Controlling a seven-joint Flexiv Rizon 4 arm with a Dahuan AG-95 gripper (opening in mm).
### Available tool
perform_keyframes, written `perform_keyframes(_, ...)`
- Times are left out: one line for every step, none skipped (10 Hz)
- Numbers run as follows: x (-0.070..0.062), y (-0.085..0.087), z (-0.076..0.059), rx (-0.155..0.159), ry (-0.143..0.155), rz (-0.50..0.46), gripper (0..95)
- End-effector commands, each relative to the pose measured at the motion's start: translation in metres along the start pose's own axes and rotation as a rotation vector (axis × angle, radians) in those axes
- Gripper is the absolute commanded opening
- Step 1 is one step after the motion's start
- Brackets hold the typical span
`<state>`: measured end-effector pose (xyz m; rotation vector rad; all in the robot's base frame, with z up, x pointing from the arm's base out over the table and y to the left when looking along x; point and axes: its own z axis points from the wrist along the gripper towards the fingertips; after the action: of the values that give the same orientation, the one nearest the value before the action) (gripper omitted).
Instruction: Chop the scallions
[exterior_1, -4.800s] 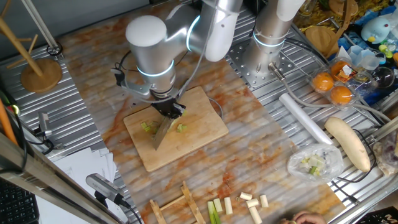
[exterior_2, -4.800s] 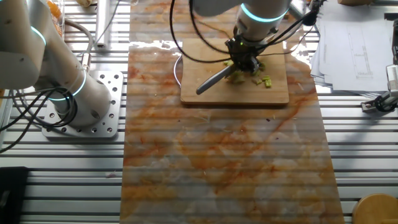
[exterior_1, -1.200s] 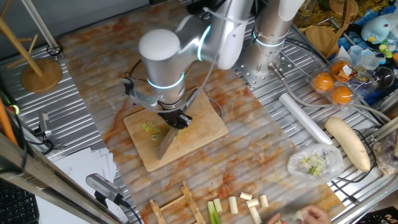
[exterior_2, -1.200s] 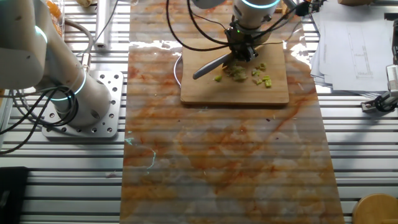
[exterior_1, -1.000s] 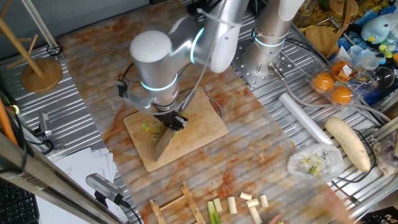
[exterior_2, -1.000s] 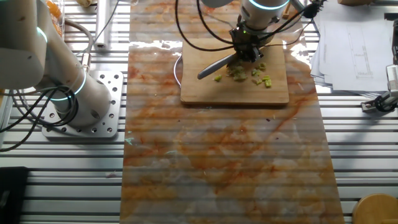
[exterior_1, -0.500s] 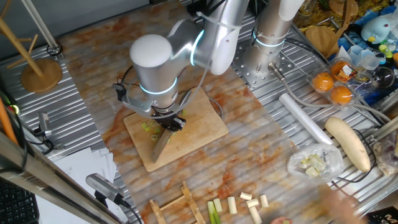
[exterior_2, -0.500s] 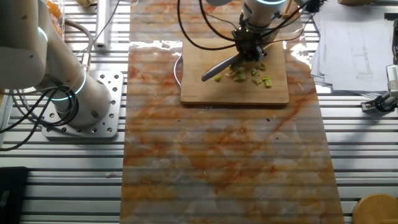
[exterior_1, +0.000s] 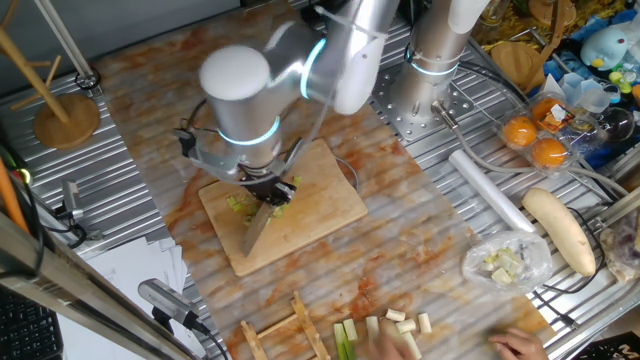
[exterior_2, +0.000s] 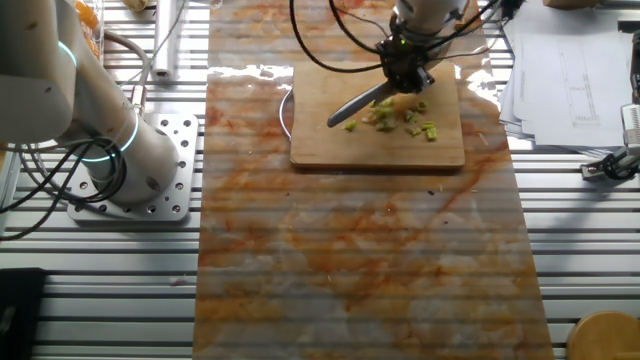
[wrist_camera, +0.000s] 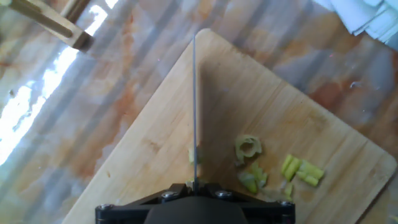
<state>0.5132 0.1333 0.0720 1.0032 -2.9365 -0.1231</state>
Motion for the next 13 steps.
perform_keyframes(-0.007, -0.006, 0.001, 0.011, 0.000, -0.004, 0.0)
perform_keyframes(-0.015, -0.015, 0.003, 0.021, -0.005, -0.019, 0.0)
perform_keyframes(-0.019, -0.020, 0.003, 0.027, -0.006, -0.024, 0.0)
perform_keyframes(-0.024, -0.026, 0.006, 0.026, -0.008, -0.022, 0.0)
perform_keyframes(-0.026, -0.028, 0.009, 0.029, -0.012, -0.022, 0.0)
perform_keyframes(-0.027, -0.030, 0.013, 0.034, -0.016, -0.023, 0.0)
perform_keyframes(-0.028, -0.032, 0.017, 0.037, -0.022, -0.023, 0.0)
perform_keyframes(-0.029, -0.034, 0.021, 0.043, -0.029, -0.021, 0.0)
perform_keyframes(-0.030, -0.035, 0.024, 0.048, -0.031, -0.021, 0.0)
perform_keyframes(-0.031, -0.037, 0.029, 0.054, -0.042, -0.023, 0.0)
perform_keyframes(-0.032, -0.039, 0.035, 0.059, -0.051, -0.025, 0.0)
perform_keyframes(-0.033, -0.040, 0.039, 0.057, -0.050, -0.020, 0.0)
perform_keyframes(-0.032, -0.039, 0.034, 0.040, -0.032, -0.014, 0.0)
